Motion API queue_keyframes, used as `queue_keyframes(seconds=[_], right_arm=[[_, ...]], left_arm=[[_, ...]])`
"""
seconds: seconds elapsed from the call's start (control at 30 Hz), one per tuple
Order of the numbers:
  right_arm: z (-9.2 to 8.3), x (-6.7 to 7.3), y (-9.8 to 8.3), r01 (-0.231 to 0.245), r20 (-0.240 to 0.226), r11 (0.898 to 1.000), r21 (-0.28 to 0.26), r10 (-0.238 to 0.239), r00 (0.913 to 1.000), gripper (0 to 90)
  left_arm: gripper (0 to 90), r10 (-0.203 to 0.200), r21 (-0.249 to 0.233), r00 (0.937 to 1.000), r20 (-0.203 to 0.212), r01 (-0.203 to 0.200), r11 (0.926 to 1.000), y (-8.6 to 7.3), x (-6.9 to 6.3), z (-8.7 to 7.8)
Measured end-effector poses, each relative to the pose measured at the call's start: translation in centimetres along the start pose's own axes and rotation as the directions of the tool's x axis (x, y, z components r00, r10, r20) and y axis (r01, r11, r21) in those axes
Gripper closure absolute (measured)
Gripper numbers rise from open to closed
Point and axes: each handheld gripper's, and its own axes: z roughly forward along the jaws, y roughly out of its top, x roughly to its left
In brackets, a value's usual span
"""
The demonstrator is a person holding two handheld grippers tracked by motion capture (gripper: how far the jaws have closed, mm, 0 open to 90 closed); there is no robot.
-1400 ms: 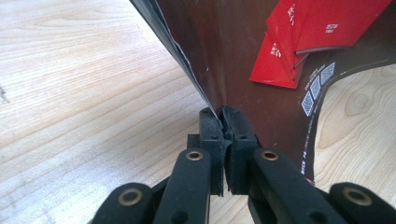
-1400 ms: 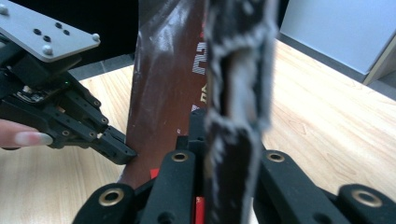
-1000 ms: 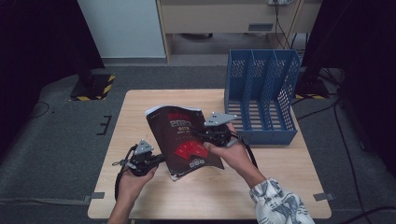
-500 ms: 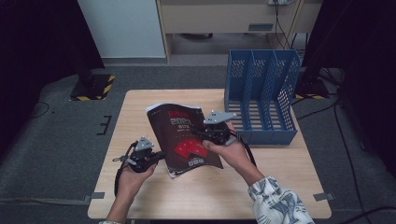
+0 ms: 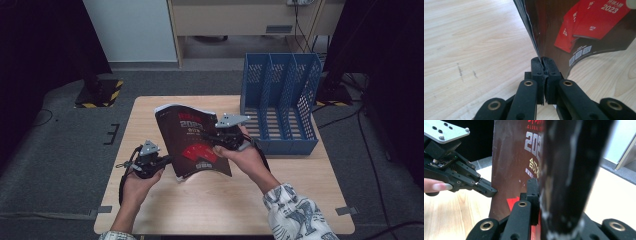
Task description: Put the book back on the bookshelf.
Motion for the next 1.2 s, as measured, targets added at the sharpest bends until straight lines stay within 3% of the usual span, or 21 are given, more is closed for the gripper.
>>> queue_keyframes(seconds=[0.33, 0.5, 1.03, 1.2], right_arm=[[-0.1, -0.4, 0.0, -0.018, 0.007, 1.0, -0.01, 0.018, 0.9998, 80.9], [-0.9, -0.4, -0.1, -0.015, -0.001, 1.0, -0.025, 0.015, 0.9999, 80.0], [-3.5, 0.0, 1.2, 0.01, -0.027, 0.995, -0.103, -0.012, 0.9996, 74.8], [-3.9, 0.0, 1.8, 0.01, -0.044, 0.995, -0.102, -0.015, 0.9989, 74.0]], left_arm=[[88.2, 0.013, -0.016, 0.9998, -0.017, -0.013, 0.9998, 0.6, 0.1, -0.1], [88.3, 0.015, -0.039, 0.9996, -0.023, -0.016, 0.9991, 0.1, -0.3, -0.3], [88.2, 0.046, -0.051, 0.9984, -0.033, -0.047, 0.9976, 0.1, -1.0, -0.5], [88.2, 0.057, -0.055, 0.9977, -0.036, -0.059, 0.9968, 0.0, -1.1, -0.4]])
